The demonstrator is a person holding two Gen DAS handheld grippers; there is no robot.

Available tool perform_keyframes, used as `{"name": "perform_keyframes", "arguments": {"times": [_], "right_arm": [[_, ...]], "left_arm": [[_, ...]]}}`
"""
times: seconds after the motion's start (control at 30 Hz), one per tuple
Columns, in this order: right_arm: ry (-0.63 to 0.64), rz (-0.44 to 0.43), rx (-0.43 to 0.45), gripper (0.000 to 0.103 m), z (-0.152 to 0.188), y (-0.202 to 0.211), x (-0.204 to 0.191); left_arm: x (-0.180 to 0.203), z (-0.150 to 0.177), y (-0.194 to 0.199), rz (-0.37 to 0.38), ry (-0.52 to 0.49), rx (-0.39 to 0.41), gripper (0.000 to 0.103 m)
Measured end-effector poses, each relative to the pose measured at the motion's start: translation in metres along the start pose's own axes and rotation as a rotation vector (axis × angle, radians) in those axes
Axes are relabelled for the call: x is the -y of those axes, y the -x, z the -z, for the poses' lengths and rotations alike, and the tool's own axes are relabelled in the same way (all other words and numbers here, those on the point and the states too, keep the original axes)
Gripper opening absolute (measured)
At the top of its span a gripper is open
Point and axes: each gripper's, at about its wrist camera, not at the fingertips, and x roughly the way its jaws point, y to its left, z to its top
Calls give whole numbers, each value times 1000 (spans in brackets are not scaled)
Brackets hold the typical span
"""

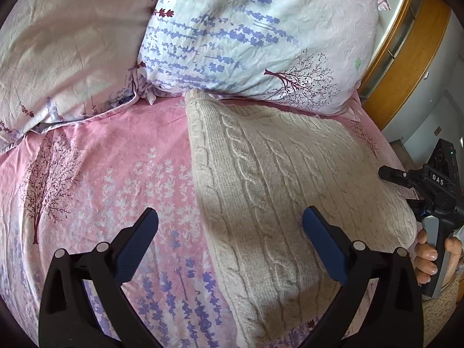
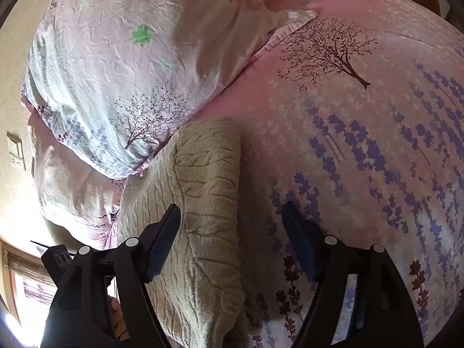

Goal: Fold small clothes

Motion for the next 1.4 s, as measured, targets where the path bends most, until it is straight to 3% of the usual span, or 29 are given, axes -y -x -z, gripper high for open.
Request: {"name": "perform_keyframes", "arguments": {"times": [0.1, 0.4, 0.47, 0.5, 0.67, 0.73, 0.83, 0.97, 1.0, 1.07, 1.23, 1.4], "right_arm": [[-1, 27, 40, 74, -1, 7, 5], [32, -64, -37, 74, 4, -8, -1], [34, -112, -72, 68, 5, -14, -3], [28, -140, -102, 59, 7, -20, -4], [51, -161, -111, 54, 11, -28, -8], [38, -190, -121, 40, 13, -31, -5], [57, -226, -101, 33, 19, -26, -4], [98, -232, -45, 31, 24, -16, -18], [112, -237, -33, 30, 26, -13, -24], [158, -241, -5, 30, 30, -7, -43], [298, -251, 1, 29, 49, -20, -100], [403, -259, -47, 29, 71, -64, -141]], "left_arm": [[8, 0, -1, -4, -25, 1, 100], [15, -4, -16, 42, -17, -24, 100], [15, -5, -19, 58, -15, -29, 100], [14, -6, -21, 72, -9, -34, 100], [2, -10, -36, 198, 85, -82, 98], [-4, -10, -40, 247, 131, -92, 94], [-10, -11, -39, 283, 166, -77, 79], [-21, -11, -26, 334, 208, -44, 44], [-24, -11, -22, 353, 215, -42, 40], [-30, -11, -12, 375, 215, -33, 38], [-66, -7, 37, 339, 184, 50, 38], [-127, 8, 60, 248, 226, 65, 39]]}}
